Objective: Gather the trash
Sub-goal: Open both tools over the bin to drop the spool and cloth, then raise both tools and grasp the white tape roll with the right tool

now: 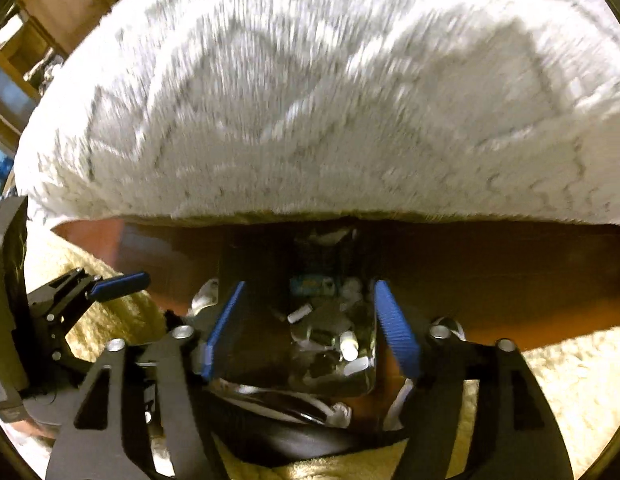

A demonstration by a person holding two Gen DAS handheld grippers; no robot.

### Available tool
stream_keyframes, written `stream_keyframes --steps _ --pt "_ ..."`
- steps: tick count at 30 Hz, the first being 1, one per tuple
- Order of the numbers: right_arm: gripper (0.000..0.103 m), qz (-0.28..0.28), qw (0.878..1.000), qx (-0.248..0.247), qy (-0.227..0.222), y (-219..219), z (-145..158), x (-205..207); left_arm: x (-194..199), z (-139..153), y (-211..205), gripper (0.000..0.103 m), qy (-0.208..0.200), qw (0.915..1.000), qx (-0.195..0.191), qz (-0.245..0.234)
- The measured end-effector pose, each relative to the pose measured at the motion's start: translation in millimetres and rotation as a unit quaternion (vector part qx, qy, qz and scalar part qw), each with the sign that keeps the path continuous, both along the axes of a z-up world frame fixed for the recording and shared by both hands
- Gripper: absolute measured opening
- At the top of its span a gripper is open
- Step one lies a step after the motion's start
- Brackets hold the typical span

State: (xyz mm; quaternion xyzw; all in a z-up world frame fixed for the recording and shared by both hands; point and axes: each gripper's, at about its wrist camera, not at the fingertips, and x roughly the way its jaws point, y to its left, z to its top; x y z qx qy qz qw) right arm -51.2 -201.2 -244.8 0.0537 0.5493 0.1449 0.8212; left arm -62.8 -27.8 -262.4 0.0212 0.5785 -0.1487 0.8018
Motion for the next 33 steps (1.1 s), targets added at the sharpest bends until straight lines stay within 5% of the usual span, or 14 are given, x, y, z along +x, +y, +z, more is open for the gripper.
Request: stream_keyframes --steps 6,15,22,33 --pt "0.095 -0.018 0.999 0.011 -0.033 -9.1 27.9 -3.4 -7.1 30.7 11.4 0.089 -0.04 0.9991 -0.001 0.012" --pt "0.097 -0.024 0.994 0.012 -0.106 -14.0 81.1 0.3 0.6 89.2 33.6 0.092 -0.109 0.9931 -0.014 0.043" --pt "0.098 -0.044 0.984 0.002 -0.17 -22.8 122.9 25.5 37.9 143.6 52.1 0.092 -0.164 0.9841 0.002 0.069" --pt "0.099 -0.042 0.976 0.006 -0.215 -12.5 152.5 112.0 116.5 158.4 66.0 0.092 -0.189 0.9772 0.018 0.095"
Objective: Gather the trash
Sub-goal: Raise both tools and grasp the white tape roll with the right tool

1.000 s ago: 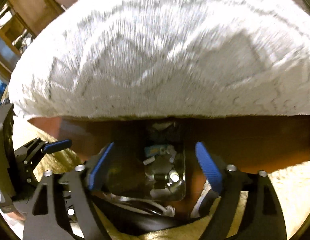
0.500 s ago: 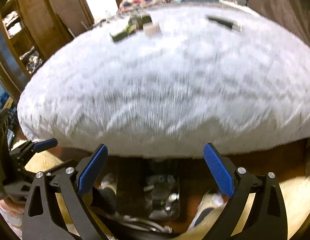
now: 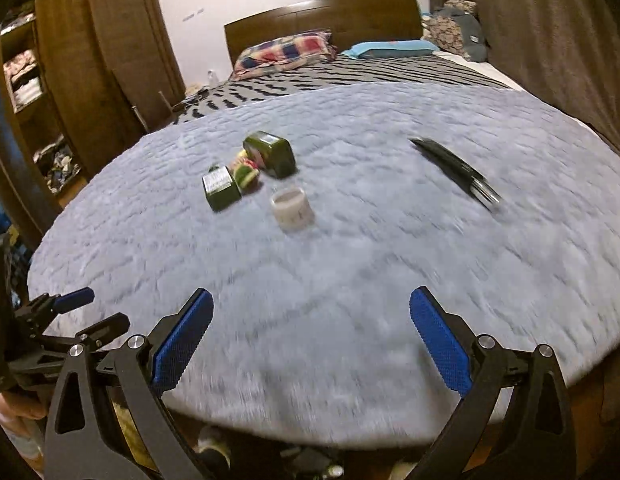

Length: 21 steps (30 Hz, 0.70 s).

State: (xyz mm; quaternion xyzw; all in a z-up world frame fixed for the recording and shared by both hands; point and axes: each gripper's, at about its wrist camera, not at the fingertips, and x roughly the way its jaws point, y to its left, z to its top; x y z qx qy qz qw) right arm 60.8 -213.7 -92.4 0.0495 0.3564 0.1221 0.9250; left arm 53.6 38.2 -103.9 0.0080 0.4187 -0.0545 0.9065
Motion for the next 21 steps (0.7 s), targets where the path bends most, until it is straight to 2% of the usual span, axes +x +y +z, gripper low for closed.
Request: stream_keyframes --steps 4,6,10,13,15,21 --pt "0.097 0.013 0.999 -0.023 -0.023 20.8 -3.9 28.9 22.1 -0.6 -2.5 0.092 -0.001 1.0 0.006 -0.002" --pt "0.085 0.015 0.999 -0.03 -0.018 26.6 -8.3 43.5 31.0 -2.7 -2.5 0.092 0.003 1.0 0.009 -0.002" --pt "0.068 0.021 0.999 -0.033 0.0 32.2 -19.9 73.4 45.9 -6.6 -2.5 0.092 0.007 0.9999 0.011 0.001" --pt "0.053 0.031 0.999 -0.037 0.004 35.9 -24.7 81.3 58.5 -9.4 -4.4 0.092 0.013 0.9999 0.01 -0.002" --pt "0.035 0.032 0.999 -0.036 0.004 37.0 -27.7 82.7 66.5 -9.9 -5.6 0.092 0.016 0.9998 0.009 -0.002" --pt "0.034 0.036 0.999 -0.026 -0.003 29.7 -23.0 76.4 99.2 -13.3 -15.0 0.092 0.024 0.9997 0.005 -0.002"
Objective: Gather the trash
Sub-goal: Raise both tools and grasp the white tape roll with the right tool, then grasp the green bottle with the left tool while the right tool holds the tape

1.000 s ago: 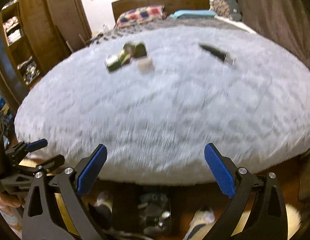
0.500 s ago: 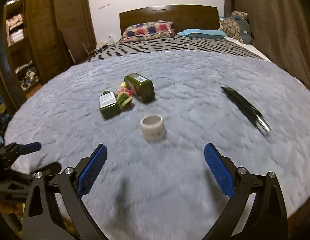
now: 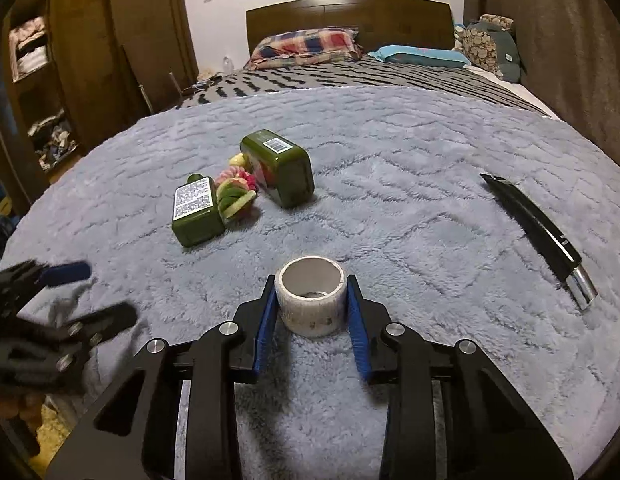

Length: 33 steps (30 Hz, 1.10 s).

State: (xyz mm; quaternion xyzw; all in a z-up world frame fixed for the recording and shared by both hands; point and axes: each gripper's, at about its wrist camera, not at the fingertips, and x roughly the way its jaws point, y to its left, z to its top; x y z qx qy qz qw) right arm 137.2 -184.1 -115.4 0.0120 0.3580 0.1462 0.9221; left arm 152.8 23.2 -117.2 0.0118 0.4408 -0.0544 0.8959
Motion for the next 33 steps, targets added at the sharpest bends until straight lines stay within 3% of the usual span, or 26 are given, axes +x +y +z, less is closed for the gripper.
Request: stream_keyframes --steps 15,25,33 --pt "0.034 -0.015 0.999 0.031 -0.001 -26.3 12.3 -9.7 69.2 -10.3 -26.6 0.088 0.009 0.9998 -0.005 0.018" --pt "0.034 -0.016 0.999 0.031 0.0 -28.9 11.7 -8.7 85.7 -10.8 -26.6 0.075 0.011 0.9999 0.004 0.011" --pt "0.034 -0.012 0.999 0.03 0.0 -24.6 11.6 -10.2 93.5 -11.5 -33.7 0.074 0.016 0.9996 0.022 0.008"
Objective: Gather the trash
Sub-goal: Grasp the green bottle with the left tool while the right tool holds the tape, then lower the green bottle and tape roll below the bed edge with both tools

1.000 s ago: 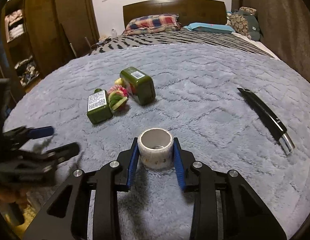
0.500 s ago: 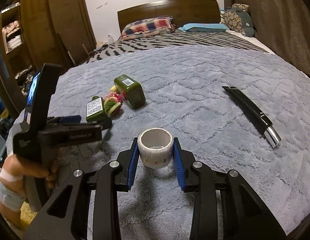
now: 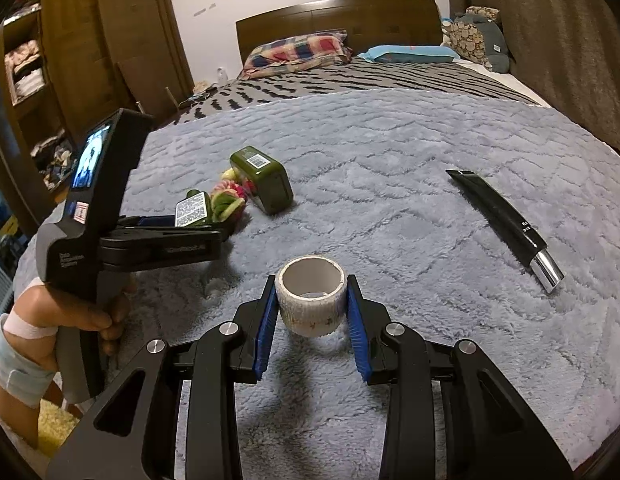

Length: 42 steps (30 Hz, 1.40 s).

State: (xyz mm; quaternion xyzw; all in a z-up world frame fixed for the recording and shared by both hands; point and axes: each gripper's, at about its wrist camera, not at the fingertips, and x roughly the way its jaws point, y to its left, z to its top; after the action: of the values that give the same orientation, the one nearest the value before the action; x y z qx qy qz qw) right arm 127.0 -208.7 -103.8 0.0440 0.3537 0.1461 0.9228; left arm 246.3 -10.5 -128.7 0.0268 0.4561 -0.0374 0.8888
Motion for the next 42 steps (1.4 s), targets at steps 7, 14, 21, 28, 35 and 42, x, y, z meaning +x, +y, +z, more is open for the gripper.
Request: stream_keyframes --steps 7,14,21,28,35,42 --pt "0.034 -0.003 1.0 0.0 0.004 -1.9 -2.8 1.0 -3.9 1.0 5.5 0.065 0.001 0.9999 -0.009 -0.008" --pt "0.034 -0.005 1.0 -0.003 0.004 -5.7 -4.4 -2.8 -29.5 3.6 13.5 0.065 -0.003 0.9997 -0.018 -0.014" --pt "0.034 0.0 1.0 -0.009 0.0 -5.8 -5.7 -13.5 -71.9 7.8 22.9 0.065 -0.008 0.9993 -0.033 -0.017" --pt "0.034 0.009 1.0 -0.016 -0.001 -4.8 -4.5 -39.5 -127.2 18.5 24.6 0.065 -0.027 0.9979 -0.05 -0.033" --pt "0.034 0.012 1.0 -0.002 -0.029 -12.4 16.0 -84.9 -190.4 29.7 18.7 0.065 -0.048 0.995 -0.06 -0.063" --pt "0.034 0.015 0.998 -0.025 -0.064 -7.5 37.7 -137.9 -244.1 44.0 11.6 0.065 -0.072 0.9906 -0.073 -0.091"
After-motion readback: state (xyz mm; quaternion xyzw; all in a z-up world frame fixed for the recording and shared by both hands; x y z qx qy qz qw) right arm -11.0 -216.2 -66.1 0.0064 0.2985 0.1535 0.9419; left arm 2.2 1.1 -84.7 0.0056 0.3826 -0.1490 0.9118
